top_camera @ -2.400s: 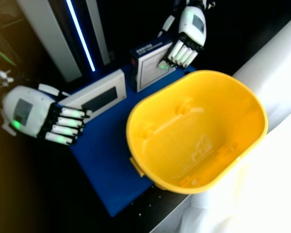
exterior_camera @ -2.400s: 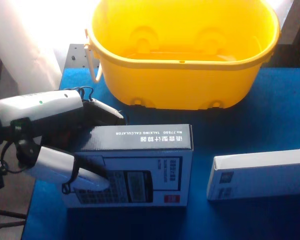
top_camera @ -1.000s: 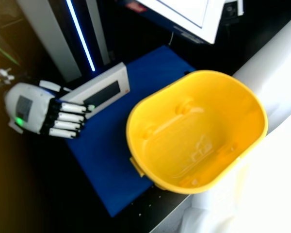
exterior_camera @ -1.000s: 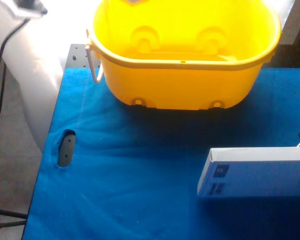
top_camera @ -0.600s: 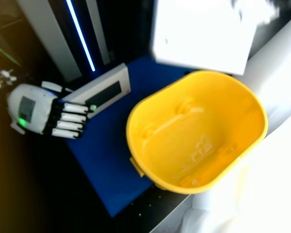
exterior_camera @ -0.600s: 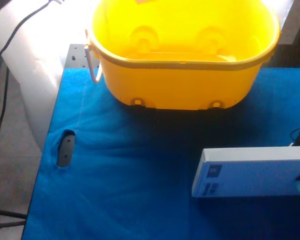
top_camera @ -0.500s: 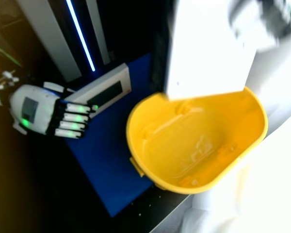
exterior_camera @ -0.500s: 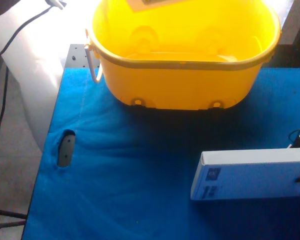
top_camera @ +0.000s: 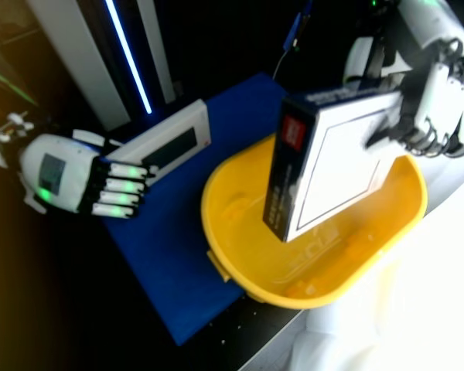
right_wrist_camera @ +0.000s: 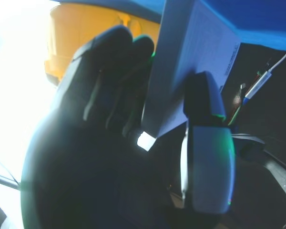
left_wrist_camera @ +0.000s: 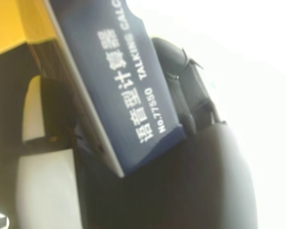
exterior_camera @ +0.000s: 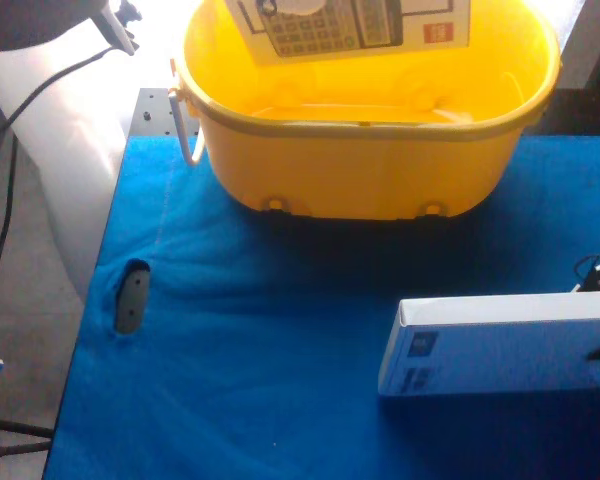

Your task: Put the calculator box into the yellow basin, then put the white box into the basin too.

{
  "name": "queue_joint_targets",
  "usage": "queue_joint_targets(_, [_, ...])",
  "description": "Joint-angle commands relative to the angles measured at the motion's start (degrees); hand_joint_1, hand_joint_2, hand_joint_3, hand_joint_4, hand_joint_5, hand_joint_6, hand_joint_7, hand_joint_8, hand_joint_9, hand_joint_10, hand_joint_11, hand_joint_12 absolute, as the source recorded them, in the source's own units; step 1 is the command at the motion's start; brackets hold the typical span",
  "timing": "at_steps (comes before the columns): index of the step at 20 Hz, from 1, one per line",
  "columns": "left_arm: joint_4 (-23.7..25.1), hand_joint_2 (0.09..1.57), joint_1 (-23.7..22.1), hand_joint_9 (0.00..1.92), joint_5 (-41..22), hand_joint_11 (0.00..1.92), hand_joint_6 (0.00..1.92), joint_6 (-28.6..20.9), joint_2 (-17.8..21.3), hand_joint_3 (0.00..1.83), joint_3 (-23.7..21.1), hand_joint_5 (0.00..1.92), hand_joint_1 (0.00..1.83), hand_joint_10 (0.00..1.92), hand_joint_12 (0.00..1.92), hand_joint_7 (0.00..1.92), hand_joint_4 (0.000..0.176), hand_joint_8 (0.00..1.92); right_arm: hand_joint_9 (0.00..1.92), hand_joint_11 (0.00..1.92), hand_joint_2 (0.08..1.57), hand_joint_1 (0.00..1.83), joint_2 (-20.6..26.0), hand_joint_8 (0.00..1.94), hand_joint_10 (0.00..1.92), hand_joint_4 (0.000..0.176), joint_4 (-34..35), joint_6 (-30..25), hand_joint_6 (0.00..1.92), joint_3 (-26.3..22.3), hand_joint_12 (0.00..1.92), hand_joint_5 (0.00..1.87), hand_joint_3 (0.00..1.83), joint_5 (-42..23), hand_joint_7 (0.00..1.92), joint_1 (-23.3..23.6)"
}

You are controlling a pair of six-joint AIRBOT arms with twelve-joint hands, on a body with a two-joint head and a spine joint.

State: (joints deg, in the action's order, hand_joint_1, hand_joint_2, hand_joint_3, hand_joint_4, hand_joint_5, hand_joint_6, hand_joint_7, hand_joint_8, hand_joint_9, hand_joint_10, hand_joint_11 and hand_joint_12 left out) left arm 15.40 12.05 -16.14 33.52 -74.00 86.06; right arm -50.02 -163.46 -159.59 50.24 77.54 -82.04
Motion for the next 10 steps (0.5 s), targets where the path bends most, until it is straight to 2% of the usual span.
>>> queue_joint_targets(1, [-1.1,1.26,-0.5,0.31,-6.4,0.06,1.4,-0.1,0.0,0.0,0.3,0.71,1.09,1.11,1.8,0.45,0.0,1.01,0.72,0.4,1.15,1.21,0.1,1.24,1.21,0.0,-1.2,-0.7,0.97,0.2,1.65,0.98,0.0,6.9,0.87,1.0])
queue_joint_targets(2, [-1.5,1.17,-0.2,0.19,-6.1,0.01,0.99,-0.1,0.0,0.0,0.6,0.51,1.12,1.0,1.72,0.39,0.0,0.71,0.73,0.45,1.15,1.21,0.1,1.23,1.2,0.0,-1.7,-0.9,0.97,0.2,1.63,0.99,0.0,6.9,0.87,1.5])
queue_joint_targets(3, [-2.3,1.13,0.1,0.13,-5.6,0.0,0.76,0.4,-0.1,0.0,0.9,0.49,1.11,0.9,1.62,0.38,0.0,0.49,0.73,0.45,1.14,1.21,0.1,1.2,1.16,0.0,-2.3,-1.0,0.98,0.2,1.59,0.99,0.0,7.0,0.87,2.2])
queue_joint_targets(4, [-3.1,1.1,0.3,0.11,-5.3,0.0,0.63,1.3,-0.2,0.0,1.0,0.49,1.09,0.81,1.54,0.4,0.0,0.33,0.74,0.49,1.14,1.21,0.2,1.18,1.12,0.003,-2.8,-1.1,0.98,0.2,1.58,0.98,0.0,7.0,0.9,2.8])
queue_joint_targets(5, [-3.5,1.07,0.4,0.08,-5.1,0.0,0.47,1.9,-0.2,0.0,1.1,0.45,1.04,0.7,1.4,0.35,0.031,0.19,0.74,0.48,1.14,1.21,0.3,1.18,1.09,0.007,-3.1,-1.1,0.99,0.2,1.56,0.97,0.0,7.1,0.91,3.1])
queue_joint_targets(6, [-4.2,1.04,0.5,0.05,-4.9,0.0,0.34,2.7,-0.2,0.0,1.1,0.43,1.01,0.58,1.29,0.3,0.06,0.08,0.75,0.5,1.14,1.21,0.5,1.18,1.09,0.004,-3.5,-1.1,0.99,0.2,1.57,0.97,0.0,7.4,0.91,3.7])
queue_joint_targets(7, [-4.4,1.01,0.7,0.02,-4.7,0.0,0.19,2.8,-0.2,0.0,1.2,0.4,1.0,0.42,1.12,0.23,0.069,0.02,0.78,0.52,1.13,1.22,0.7,1.18,1.12,0.0,-3.9,-1.4,0.93,0.2,1.57,0.99,0.0,8.1,0.93,4.2])
queue_joint_targets(8, [-4.8,1.0,0.9,0.0,-4.6,0.0,0.09,2.8,-0.2,0.0,1.4,0.33,0.96,0.24,0.86,0.14,0.066,0.0,0.79,0.57,1.13,1.22,0.9,1.16,1.12,0.0,-4.6,-2.0,0.91,0.2,1.56,1.0,0.0,9.3,0.95,4.8])
queue_joint_targets(9, [-5.2,0.99,1.0,0.01,-4.6,0.0,0.05,2.8,-0.2,0.0,1.6,0.3,0.94,0.13,0.74,0.1,0.054,0.0,0.77,0.57,1.13,1.22,1.1,1.17,1.11,0.0,-5.1,-2.5,0.92,0.1,1.55,0.99,0.0,10.3,0.94,5.3])
queue_joint_targets(10, [-5.6,0.99,1.3,0.01,-4.6,0.0,0.02,2.8,-0.2,0.0,1.7,0.28,0.92,0.08,0.61,0.08,0.054,0.0,0.77,0.58,1.13,1.21,1.5,1.15,1.09,0.0,-6.0,-3.1,0.97,0.0,1.54,0.96,0.0,11.9,0.95,5.9])
